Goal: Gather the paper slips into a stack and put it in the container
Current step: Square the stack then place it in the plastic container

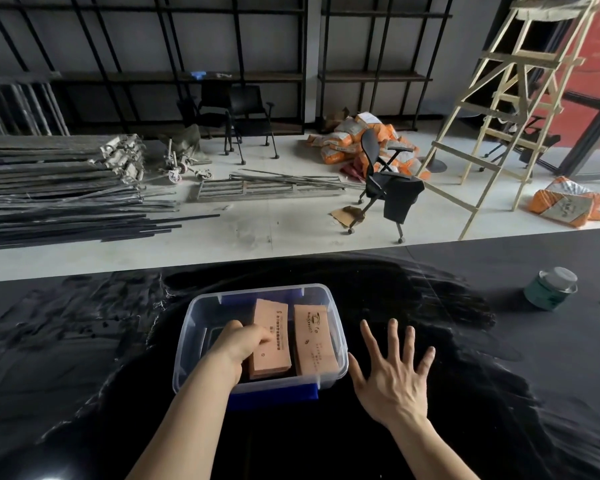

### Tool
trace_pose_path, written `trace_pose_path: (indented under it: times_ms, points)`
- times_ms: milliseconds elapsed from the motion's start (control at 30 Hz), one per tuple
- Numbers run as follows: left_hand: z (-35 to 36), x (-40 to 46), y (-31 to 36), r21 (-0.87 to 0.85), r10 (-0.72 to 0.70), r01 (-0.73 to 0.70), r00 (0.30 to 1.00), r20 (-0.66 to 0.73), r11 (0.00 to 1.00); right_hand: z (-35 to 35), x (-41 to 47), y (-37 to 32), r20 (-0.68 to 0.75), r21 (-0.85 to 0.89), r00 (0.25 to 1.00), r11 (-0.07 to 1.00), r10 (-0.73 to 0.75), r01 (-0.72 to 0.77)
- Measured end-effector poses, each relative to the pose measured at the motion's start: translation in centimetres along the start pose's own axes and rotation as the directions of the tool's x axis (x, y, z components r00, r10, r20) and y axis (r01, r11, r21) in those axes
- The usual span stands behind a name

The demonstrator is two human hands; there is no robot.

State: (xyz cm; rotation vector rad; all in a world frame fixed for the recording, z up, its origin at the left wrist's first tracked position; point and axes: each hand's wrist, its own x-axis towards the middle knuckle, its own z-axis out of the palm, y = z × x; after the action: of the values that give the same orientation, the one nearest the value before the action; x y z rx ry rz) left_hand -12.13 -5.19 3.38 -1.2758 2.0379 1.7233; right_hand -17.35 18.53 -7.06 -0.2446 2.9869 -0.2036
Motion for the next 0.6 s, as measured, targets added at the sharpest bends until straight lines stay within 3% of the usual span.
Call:
trace_pose_path:
  times_ms: [200,300,467,600]
  points:
    - [0.4,0.3,0.6,0.074,-0.056,0.052,0.997,0.052,0.996,-0.1,0.0,-0.1,-0.008,0.0,1.0,1.0,-0.001,0.001]
    - [0.8,0.4,0.7,0.232,-0.019,0.007,0.999,0.05,0.973,0.0,0.1,0.0,-0.007,-0.004,1.0,1.0,-0.001,0.001]
    - [1.0,1.3,0.2,0.641,0.129,-0.095,0.992,-0.007,0.761,0.1,0.1,0.1,-0.014,0.001,1.0,1.0,-0.003,0.003]
    - [1.3,1.1,-0.6,0.727,0.328,-0.194,0.943,-0.046,0.659,0.0,0.0,0.0,-0.006,-0.007,1.0,1.0,-0.006,0.006]
